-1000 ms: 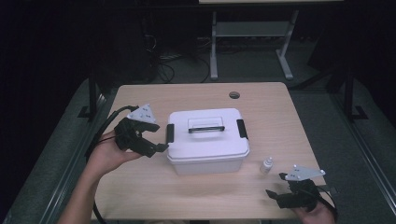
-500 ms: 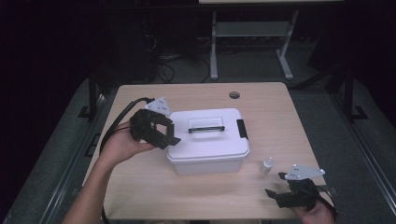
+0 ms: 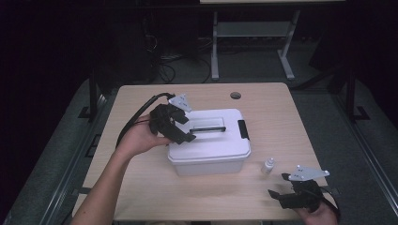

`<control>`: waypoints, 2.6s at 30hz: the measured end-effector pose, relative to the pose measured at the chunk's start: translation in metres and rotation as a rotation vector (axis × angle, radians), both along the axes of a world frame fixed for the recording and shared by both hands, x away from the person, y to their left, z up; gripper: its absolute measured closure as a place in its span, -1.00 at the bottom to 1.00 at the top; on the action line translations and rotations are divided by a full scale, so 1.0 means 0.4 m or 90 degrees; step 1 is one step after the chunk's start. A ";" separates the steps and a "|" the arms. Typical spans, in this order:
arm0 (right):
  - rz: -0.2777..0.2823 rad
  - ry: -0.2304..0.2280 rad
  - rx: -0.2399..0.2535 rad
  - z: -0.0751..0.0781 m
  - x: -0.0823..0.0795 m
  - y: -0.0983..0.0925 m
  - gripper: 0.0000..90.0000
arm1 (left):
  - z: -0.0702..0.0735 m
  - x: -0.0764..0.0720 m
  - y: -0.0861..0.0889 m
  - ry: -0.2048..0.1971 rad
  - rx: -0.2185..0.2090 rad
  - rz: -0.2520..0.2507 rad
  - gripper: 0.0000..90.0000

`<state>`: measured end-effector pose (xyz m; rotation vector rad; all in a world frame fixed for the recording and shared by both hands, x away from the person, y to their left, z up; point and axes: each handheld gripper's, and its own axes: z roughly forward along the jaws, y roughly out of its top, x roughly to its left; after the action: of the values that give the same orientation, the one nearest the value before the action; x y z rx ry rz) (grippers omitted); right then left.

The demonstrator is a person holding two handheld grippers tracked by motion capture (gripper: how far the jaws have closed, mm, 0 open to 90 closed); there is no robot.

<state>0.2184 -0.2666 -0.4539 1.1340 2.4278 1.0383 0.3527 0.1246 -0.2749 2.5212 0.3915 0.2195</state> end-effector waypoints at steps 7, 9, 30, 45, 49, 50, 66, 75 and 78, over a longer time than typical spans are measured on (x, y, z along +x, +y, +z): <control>0.001 -0.001 0.003 0.001 -0.002 0.002 -0.56 | -0.009 0.018 -0.043 0.011 -0.001 -0.018 -0.12; 0.001 -0.001 0.002 0.002 -0.002 0.001 -0.56 | -0.009 0.022 -0.054 0.011 0.004 -0.022 -0.05; 0.006 -0.007 0.001 0.005 -0.003 0.008 -0.57 | -0.037 0.074 -0.135 0.036 0.036 -0.050 0.42; 0.005 -0.009 0.000 0.007 -0.005 0.002 -0.57 | -0.031 0.108 -0.139 0.052 0.041 -0.053 0.70; 0.005 -0.008 0.002 0.006 -0.004 0.003 -0.57 | -0.029 0.112 -0.143 0.053 0.051 -0.061 0.74; 0.005 -0.008 0.002 0.006 -0.004 0.003 -0.57 | -0.028 0.113 -0.144 0.056 0.053 -0.063 0.74; 0.006 -0.010 0.007 0.005 -0.003 -0.001 -0.57 | -0.026 0.122 -0.147 0.066 0.056 -0.109 0.83; 0.006 -0.002 0.006 0.004 -0.005 -0.001 -0.57 | -0.020 0.129 -0.148 0.071 0.055 -0.130 0.87; 0.007 -0.003 0.003 0.004 -0.004 -0.002 -0.57 | -0.019 0.131 -0.148 0.074 0.051 -0.134 0.87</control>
<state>0.2166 -0.2674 -0.4525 1.1196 2.4324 1.0496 0.4052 0.0655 -0.2823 2.6391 0.1621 0.0062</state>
